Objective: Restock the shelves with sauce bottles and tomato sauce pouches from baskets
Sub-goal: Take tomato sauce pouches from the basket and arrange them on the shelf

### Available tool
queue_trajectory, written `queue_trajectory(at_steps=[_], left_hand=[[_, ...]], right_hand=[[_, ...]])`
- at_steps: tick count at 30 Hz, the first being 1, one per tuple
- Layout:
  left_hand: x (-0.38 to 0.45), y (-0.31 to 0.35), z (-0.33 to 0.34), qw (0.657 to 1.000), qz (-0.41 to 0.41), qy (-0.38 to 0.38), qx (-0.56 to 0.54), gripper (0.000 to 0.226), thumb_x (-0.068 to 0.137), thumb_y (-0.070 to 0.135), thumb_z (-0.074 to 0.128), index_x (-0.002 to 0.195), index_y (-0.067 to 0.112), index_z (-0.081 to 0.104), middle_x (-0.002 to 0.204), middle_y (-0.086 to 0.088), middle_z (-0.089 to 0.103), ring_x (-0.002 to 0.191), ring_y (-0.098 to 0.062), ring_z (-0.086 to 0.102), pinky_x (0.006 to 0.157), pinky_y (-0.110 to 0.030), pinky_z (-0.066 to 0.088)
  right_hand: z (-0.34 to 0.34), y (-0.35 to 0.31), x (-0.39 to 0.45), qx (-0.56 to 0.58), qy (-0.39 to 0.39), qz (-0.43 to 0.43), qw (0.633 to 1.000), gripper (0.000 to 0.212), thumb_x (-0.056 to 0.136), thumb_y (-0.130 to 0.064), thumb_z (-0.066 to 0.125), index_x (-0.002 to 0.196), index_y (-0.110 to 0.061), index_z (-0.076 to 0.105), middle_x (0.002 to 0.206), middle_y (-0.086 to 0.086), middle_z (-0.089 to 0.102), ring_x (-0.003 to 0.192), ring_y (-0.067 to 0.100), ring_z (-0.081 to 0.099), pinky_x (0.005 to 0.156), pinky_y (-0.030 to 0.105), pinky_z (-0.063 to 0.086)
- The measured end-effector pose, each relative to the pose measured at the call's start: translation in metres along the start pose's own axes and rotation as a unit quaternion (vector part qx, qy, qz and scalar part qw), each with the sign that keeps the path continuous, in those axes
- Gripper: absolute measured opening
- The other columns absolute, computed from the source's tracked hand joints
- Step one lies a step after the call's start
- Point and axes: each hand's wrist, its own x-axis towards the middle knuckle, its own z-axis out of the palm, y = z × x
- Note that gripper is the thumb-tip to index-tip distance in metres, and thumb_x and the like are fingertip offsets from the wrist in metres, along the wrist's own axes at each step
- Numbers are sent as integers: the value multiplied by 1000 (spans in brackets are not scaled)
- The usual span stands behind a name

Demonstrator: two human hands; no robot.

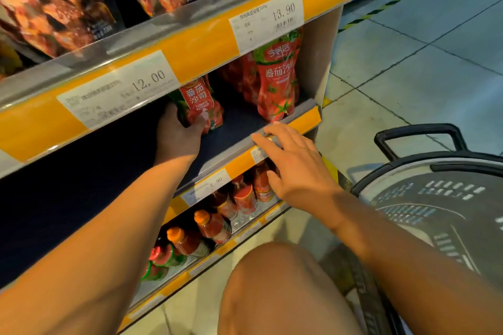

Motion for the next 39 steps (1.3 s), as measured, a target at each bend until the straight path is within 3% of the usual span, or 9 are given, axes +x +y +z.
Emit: queue_trajectory(at_steps=[11, 14, 18, 24, 28, 31, 35, 39], left_hand=[[58, -10, 22, 999, 29, 25, 6, 60, 93, 37, 74, 142, 10, 54, 140, -8, 63, 128, -23, 61, 110, -45, 49], [58, -10, 21, 999, 22, 28, 9, 68, 91, 40, 76, 148, 13, 49, 148, -7, 57, 136, -24, 54, 116, -39, 43], [45, -12, 12, 1000, 9, 4, -6, 75, 88, 39, 81, 151, 22, 44, 153, 0, 52, 142, -18, 46, 113, -27, 36], [9, -25, -25, 995, -47, -65, -60, 72, 90, 19, 79, 151, 23, 40, 151, -1, 52, 139, -16, 47, 113, -35, 40], [-25, -16, -65, 988, -85, -83, -103, 51, 93, 13, 76, 140, 15, 56, 136, -8, 64, 124, -21, 61, 100, -29, 47], [-62, -17, -102, 989, -70, -86, -100, 27, 93, 6, 74, 117, 17, 67, 121, -10, 72, 113, -21, 67, 99, -34, 54], [-116, -18, -152, 992, -37, -111, -48, 16, 95, 10, 71, 107, 20, 74, 110, 3, 76, 103, -2, 69, 93, -29, 57], [-159, -21, -197, 994, -18, -105, 11, 17, 96, 23, 70, 108, 35, 72, 106, 18, 74, 104, 4, 67, 95, -28, 54]], right_hand=[[16, -9, -4, 20, 48, 37, 998, 86, 72, -6, 65, 152, -28, 42, 159, -5, 31, 156, 14, 15, 116, 40, 33], [19, -6, -5, 27, 67, 13, 997, 82, 75, -6, 69, 152, -22, 46, 159, 1, 35, 156, 19, 20, 116, 43, 35], [16, -8, -2, 8, 36, 33, 999, 83, 77, -12, 63, 155, -26, 41, 163, -1, 31, 156, 19, 19, 122, 43, 31], [3, -14, -5, -19, -15, 28, 999, 87, 78, -13, 65, 158, -24, 32, 165, 1, 22, 158, 21, 11, 127, 43, 22], [-9, -18, -2, -35, -64, 40, 997, 86, 80, -18, 66, 158, -24, 31, 164, 3, 22, 157, 25, 14, 123, 49, 29], [-22, -25, 8, -68, -111, 58, 990, 78, 81, -27, 67, 153, -26, 38, 154, 2, 31, 146, 27, 33, 112, 49, 41], [-40, -53, 29, -113, -127, 62, 984, 55, 89, -30, 63, 142, -25, 52, 131, 4, 48, 121, 30, 52, 92, 44, 49], [-44, -114, 34, -9, -118, 31, 992, 44, 95, -24, 63, 139, -24, 56, 134, 3, 49, 116, 28, 54, 90, 45, 51]])
